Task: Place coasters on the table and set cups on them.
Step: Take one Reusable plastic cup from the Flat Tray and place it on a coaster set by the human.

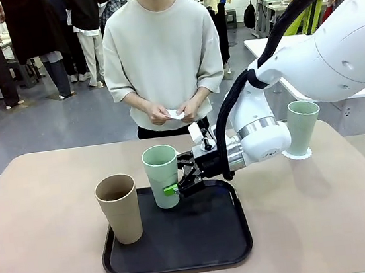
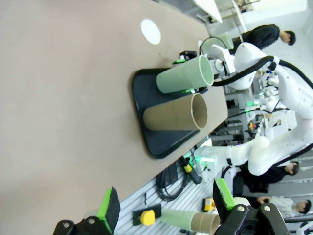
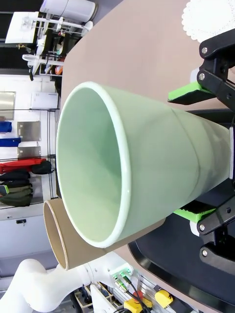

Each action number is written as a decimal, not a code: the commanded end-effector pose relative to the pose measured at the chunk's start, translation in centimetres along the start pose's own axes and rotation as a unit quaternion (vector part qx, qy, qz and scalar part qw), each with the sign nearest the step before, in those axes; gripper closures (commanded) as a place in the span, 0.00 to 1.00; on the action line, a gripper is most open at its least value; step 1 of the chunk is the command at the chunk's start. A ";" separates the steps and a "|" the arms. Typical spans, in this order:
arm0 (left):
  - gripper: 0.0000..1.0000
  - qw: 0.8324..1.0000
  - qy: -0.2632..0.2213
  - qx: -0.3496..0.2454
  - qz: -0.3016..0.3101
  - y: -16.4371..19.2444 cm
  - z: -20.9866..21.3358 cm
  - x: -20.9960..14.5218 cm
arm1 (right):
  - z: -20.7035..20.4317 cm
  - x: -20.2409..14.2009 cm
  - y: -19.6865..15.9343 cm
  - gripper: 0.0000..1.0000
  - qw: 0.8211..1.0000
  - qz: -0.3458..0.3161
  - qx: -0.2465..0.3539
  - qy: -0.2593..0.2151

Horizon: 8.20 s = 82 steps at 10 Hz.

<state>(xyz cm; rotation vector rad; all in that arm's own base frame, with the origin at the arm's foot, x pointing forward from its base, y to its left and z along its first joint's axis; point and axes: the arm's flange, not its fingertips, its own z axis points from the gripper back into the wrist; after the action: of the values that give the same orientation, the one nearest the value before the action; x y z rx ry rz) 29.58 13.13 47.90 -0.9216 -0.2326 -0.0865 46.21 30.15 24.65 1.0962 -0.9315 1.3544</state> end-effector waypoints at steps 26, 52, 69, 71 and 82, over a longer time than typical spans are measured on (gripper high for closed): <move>0.00 1.000 -0.005 -0.004 -0.003 0.0 0.1 0.0 | 4.2 16.1 1.4 1.00 0.999 0.048 0.008 -0.023; 0.00 1.000 -0.005 -0.004 -0.003 0.0 0.1 0.0 | 4.0 4.9 -17.5 0.17 0.999 -0.006 0.003 -0.042; 0.00 1.000 -0.005 -0.004 -0.003 0.0 0.1 0.0 | 1.5 -0.1 -18.8 0.00 0.998 -0.044 0.037 -0.007; 0.00 1.000 -0.005 -0.004 -0.003 0.0 0.1 0.0 | 1.8 0.0 -18.6 0.00 0.998 -0.043 0.044 0.006; 0.00 1.000 -0.005 -0.004 -0.003 0.0 0.1 0.0 | 7.8 1.2 -17.6 0.00 0.998 -0.047 -0.006 0.047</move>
<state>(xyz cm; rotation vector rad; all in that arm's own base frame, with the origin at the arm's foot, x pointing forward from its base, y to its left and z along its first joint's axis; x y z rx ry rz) 29.58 13.15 47.90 -0.9216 -0.2328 -0.0861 65.80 25.13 25.97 1.0826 -0.8422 1.3090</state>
